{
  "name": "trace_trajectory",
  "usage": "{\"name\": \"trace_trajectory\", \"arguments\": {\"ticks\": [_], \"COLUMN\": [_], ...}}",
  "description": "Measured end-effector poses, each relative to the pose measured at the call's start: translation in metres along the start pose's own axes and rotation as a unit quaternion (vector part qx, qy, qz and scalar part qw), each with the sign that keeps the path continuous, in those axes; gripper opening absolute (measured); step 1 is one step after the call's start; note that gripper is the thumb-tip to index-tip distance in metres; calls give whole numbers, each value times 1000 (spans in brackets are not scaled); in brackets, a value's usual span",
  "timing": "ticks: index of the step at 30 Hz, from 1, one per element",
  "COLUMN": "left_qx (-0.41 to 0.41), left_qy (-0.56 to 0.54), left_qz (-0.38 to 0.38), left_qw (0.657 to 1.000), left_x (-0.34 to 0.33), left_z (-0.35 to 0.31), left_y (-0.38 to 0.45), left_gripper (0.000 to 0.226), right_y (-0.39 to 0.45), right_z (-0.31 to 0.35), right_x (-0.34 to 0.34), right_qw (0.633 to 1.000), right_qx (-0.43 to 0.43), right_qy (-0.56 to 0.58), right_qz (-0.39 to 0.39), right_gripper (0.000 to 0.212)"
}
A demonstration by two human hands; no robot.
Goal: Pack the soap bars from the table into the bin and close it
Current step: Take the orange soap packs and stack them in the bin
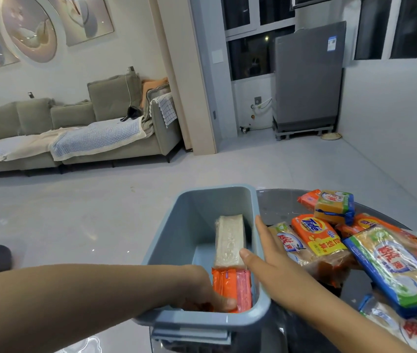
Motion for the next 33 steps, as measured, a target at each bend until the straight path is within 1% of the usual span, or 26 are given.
{"name": "trace_trajectory", "arguments": {"ticks": [2, 4, 6, 7, 8, 9, 12, 14, 15, 17, 18, 19, 24, 27, 30, 32, 33], "left_qx": [0, -6, -20, -23, -25, -27, -53, -59, -61, -65, -67, -68, -76, -60, -39, -39, -45], "left_qy": [32, 38, -1, -25, -40, -44, -37, -40, -37, -30, -27, -23, -9, 13, 23, 24, 24], "left_qz": [0, 2, 8, 10, 9, 8, -8, -23, -26, -20, -19, -22, -41, -44, -42, -71, -94], "left_qw": [999, 999, 1000, 999, 999, 999, 998, 997, 997, 997, 997, 997, 996, 997, 998, 996, 994], "left_x": [1, 1, 3, 4, 5, 6, 7, 8, 8, 7, 6, 5, 3, 2, 3, 8, 12], "left_z": [-4, -7, -8, -7, -6, -5, -8, -10, -11, -14, -15, -15, -22, -25, -29, -31, -32], "left_y": [-5, -7, -6, -6, -5, -4, 4, 9, 11, 14, 15, 15, 7, -4, -17, -24, -27], "left_gripper": [39, 39, 34, 33, 38, 42, 45, 52, 50, 34, 29, 28, 35, 51, 59, 66, 65], "right_y": [-1, -5, -9, -12, -14, -14, -13, -13, -12, -11, -11, -10, -11, -14, -18, -21, -23], "right_z": [1, 2, -2, -6, -10, -16, -20, -20, -21, -23, -24, -24, -21, -18, -15, -15, -15], "right_x": [3, 5, 7, 6, 4, 1, -1, 0, 1, 2, 2, 2, 6, 6, 9, 8, 8], "right_qw": [1000, 1000, 999, 997, 994, 992, 991, 989, 988, 986, 986, 986, 988, 988, 988, 989, 990], "right_qx": [9, 14, 2, -16, -37, -54, -62, -56, -54, -55, -56, -56, -48, -46, -38, -42, -44], "right_qy": [0, 13, 45, 68, 94, 114, 119, 137, 148, 156, 156, 155, 146, 144, 146, 141, 134], "right_qz": [-7, -9, -23, -31, -33, -27, -11, -1, 4, 10, 11, 12, -3, -2, -16, -20, -22], "right_gripper": [69, 69, 70, 72, 71, 66, 33, 22, 20, 23, 24, 24, 21, 21, 22, 26, 28]}}
Point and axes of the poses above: each hand's wrist, its own y-axis towards the middle knuckle, its own x-axis out of the back of the hand, z = x × y, the point moved 7 cm from there along y, towards the middle knuckle, and after that the axes turned 14 degrees about z, right-handed, at the moved point
